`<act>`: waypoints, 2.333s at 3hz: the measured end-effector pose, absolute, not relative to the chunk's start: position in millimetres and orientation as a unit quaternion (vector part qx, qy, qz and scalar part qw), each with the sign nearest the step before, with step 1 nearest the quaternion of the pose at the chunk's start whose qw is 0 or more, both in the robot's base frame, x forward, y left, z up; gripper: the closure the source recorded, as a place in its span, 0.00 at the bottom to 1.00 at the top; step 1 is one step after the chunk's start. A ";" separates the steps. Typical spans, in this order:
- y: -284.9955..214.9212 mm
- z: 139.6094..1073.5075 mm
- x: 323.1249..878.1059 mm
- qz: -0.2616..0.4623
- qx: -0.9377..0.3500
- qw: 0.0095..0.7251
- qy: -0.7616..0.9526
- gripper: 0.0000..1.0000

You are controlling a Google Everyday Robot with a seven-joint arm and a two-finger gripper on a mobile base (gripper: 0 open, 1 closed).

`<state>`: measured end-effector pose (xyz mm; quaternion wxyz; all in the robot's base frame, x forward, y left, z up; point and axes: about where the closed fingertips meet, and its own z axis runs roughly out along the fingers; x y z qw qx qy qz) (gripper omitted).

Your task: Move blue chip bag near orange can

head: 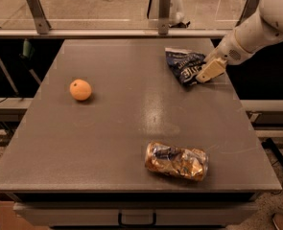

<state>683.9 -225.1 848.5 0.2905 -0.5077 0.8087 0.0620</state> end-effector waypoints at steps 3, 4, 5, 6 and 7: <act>-219.7 879.0 685.3 0.065 -0.509 0.322 0.796 1.00; -212.9 908.2 686.4 0.071 -0.513 0.354 0.779 1.00; -212.8 908.1 686.5 0.071 -0.513 0.354 0.779 1.00; -208.1 905.3 688.3 0.080 -0.518 0.354 0.775 1.00; -179.5 902.3 677.5 0.106 -0.551 0.353 0.749 1.00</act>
Offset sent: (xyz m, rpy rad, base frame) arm -0.0003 0.0010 0.0295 0.0193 -0.0444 0.0019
